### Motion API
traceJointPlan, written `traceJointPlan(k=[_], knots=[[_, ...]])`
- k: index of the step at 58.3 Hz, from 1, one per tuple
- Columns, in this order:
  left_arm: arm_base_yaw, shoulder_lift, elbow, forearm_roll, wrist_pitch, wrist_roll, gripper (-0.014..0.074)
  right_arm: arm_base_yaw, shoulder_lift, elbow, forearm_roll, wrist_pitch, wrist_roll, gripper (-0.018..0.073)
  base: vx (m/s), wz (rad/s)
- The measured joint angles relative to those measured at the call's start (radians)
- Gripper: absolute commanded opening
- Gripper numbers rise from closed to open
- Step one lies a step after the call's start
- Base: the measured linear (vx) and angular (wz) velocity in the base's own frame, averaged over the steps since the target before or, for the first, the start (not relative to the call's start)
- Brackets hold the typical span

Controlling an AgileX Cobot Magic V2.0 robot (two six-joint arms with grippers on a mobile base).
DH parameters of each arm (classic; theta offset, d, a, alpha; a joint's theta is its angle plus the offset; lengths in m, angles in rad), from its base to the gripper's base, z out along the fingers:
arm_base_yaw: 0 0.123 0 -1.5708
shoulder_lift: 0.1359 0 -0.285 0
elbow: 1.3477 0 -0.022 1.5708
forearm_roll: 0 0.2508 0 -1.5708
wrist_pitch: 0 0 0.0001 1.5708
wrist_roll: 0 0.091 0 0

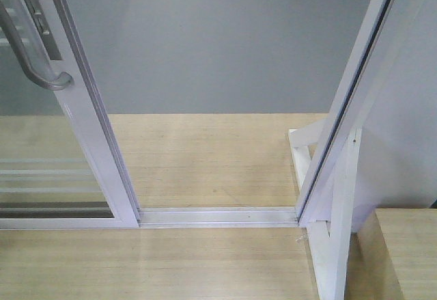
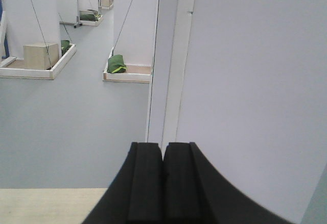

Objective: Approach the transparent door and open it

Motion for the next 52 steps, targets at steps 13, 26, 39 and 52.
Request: traceJointPlan(k=[13, 26, 39, 52], knots=[[0.0, 0.0, 0.0, 0.0, 0.001, 0.0, -0.0006, -0.001, -0.245, 0.209, 0.044, 0.028, -0.001, -0.0005, 0.0, 0.0], [0.0, 0.0, 0.0, 0.0, 0.002, 0.0, -0.0006, -0.001, -0.282, 0.213, 0.07, 0.077, -0.004, -0.0005, 0.0, 0.0], [0.0, 0.0, 0.0, 0.0, 0.002, 0.0, -0.0006, -0.001, -0.282, 0.213, 0.071, 0.08, -0.004, -0.0005, 0.0, 0.0], [0.0, 0.0, 0.0, 0.0, 0.002, 0.0, -0.0006, -0.002, -0.282, 0.213, 0.071, 0.08, -0.004, -0.0005, 0.0, 0.0]])
